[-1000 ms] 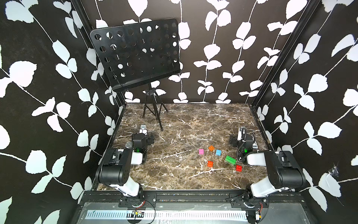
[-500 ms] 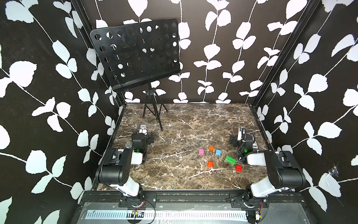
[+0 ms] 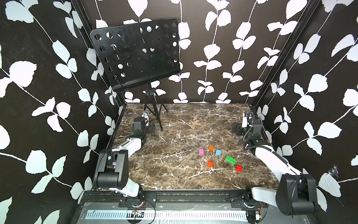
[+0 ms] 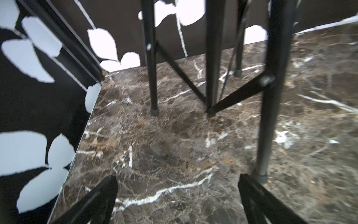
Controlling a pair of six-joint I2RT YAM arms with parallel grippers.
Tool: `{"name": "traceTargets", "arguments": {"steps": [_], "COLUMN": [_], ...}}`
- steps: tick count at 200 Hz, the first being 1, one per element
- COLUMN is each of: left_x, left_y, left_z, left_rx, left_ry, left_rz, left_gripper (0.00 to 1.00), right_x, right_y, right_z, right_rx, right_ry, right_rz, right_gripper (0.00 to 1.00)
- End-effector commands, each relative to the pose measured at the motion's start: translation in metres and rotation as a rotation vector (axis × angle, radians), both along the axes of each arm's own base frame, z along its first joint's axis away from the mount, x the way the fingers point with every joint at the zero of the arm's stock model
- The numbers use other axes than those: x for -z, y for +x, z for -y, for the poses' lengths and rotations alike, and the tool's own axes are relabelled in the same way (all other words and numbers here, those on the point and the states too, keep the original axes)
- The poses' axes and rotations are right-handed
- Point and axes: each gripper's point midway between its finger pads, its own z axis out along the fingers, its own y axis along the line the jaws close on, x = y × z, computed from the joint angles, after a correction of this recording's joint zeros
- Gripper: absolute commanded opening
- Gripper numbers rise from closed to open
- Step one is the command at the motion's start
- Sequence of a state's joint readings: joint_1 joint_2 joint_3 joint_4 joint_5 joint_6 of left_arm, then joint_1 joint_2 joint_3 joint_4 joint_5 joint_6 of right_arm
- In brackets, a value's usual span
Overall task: Assemble the letter y with lego
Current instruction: Pick up the lego brick from the center of the board.
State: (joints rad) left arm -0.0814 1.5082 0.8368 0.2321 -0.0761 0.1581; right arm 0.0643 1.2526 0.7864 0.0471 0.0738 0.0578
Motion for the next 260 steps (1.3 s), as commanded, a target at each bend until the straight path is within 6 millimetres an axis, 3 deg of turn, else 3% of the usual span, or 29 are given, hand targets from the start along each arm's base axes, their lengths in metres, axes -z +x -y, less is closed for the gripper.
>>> {"name": "traceTargets", "arguments": {"steps": [1, 15, 38, 74, 106, 128, 193, 212, 260], "left_x": [0.003, -0.012, -0.017, 0.016, 0.028, 0.034, 0.038, 0.041, 0.045], "left_y": [-0.03, -0.035, -0.044, -0.057, -0.067, -0.071, -0.072, -0.072, -0.072], "left_z": [0.02, 0.032, 0.04, 0.051, 0.052, 0.054, 0.054, 0.055, 0.055], "left_rx": [0.142, 0.201, 0.207, 0.219, 0.235, 0.243, 0.254, 0.258, 0.257], "left_ry": [-0.023, -0.058, -0.135, -0.232, -0.223, -0.235, -0.225, -0.225, -0.225], "left_rz": [-0.216, -0.258, -0.319, -0.356, -0.374, -0.391, -0.401, -0.406, -0.422], "left_gripper": [0.99, 0.98, 0.97, 0.96, 0.96, 0.96, 0.96, 0.96, 0.96], "right_x": [0.033, 0.036, 0.043, 0.066, 0.092, 0.105, 0.124, 0.13, 0.144], "right_y": [-0.033, -0.041, -0.053, -0.08, -0.104, -0.109, -0.092, -0.09, -0.089], "right_z": [-0.022, -0.037, -0.074, -0.125, -0.162, -0.165, -0.167, -0.16, -0.166], "right_rx": [-0.047, -0.074, -0.174, -0.26, -0.375, -0.425, -0.451, -0.427, -0.462], "right_ry": [0.035, 0.052, 0.102, 0.126, 0.081, -0.014, -0.125, -0.166, -0.173], "right_rz": [-0.276, -0.358, -0.452, -0.606, -0.748, -0.815, -0.869, -0.885, -0.931], "right_gripper": [0.99, 0.99, 0.96, 0.85, 0.78, 0.74, 0.69, 0.66, 0.54]}}
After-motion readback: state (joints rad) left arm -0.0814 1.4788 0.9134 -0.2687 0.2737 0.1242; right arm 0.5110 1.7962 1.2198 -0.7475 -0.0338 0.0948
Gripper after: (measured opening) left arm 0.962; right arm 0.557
